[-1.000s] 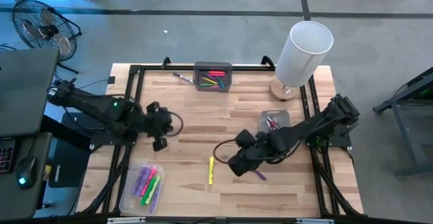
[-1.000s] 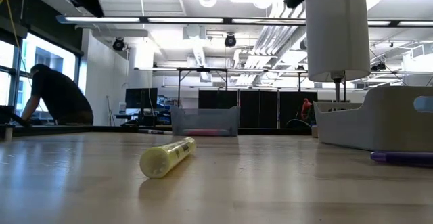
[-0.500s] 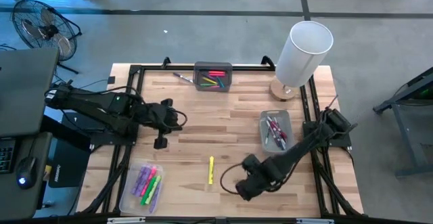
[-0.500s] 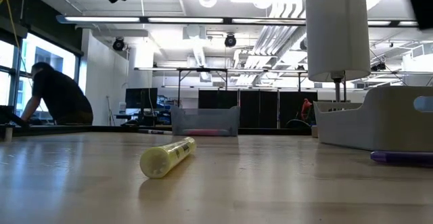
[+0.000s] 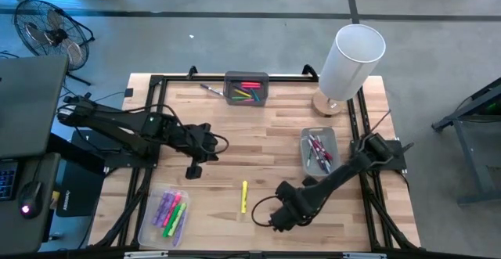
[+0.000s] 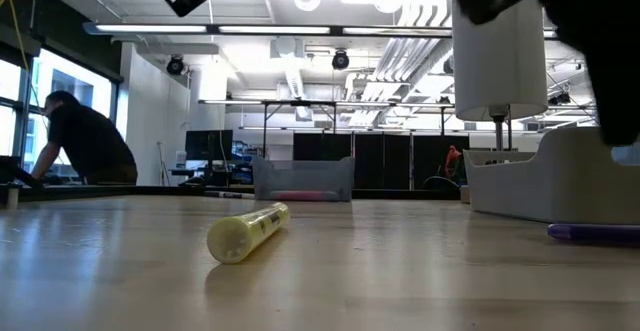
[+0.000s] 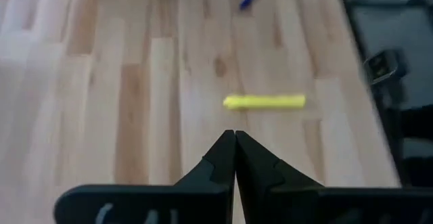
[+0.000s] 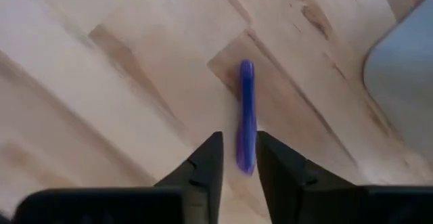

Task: Pick & Place Markers
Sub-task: Put the purple pen into the black bin

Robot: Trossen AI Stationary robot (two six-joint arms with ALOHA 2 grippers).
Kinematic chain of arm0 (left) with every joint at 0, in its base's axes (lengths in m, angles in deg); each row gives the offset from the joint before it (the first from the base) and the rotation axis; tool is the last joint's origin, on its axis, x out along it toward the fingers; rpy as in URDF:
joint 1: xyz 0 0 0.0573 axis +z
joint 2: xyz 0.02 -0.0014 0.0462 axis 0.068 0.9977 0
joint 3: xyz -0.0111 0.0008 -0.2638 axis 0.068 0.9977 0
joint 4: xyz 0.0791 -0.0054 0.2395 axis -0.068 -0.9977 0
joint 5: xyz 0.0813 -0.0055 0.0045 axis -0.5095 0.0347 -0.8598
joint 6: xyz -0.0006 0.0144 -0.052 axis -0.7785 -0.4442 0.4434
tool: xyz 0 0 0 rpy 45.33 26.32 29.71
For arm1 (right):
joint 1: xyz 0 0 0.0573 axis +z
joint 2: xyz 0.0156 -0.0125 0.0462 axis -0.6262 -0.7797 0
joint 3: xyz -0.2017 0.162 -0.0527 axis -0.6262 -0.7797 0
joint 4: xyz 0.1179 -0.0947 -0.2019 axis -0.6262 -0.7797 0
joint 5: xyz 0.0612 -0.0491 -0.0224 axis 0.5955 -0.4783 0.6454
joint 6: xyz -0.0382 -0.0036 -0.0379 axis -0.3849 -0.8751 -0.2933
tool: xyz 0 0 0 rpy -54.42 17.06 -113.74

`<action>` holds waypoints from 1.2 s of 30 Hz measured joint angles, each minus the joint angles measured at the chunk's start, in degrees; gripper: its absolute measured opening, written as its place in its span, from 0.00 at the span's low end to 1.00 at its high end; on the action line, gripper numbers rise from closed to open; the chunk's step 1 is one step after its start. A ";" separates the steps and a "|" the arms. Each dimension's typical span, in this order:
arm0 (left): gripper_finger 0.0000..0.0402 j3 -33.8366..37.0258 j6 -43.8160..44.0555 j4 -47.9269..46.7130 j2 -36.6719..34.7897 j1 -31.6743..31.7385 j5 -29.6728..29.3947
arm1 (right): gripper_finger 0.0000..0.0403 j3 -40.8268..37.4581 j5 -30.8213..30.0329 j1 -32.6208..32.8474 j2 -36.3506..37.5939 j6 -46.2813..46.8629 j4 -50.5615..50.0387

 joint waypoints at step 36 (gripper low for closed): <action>0.09 -0.04 4.07 10.27 8.13 -0.01 -1.18 | 0.05 -4.16 5.54 -2.62 -1.32 -0.90 8.63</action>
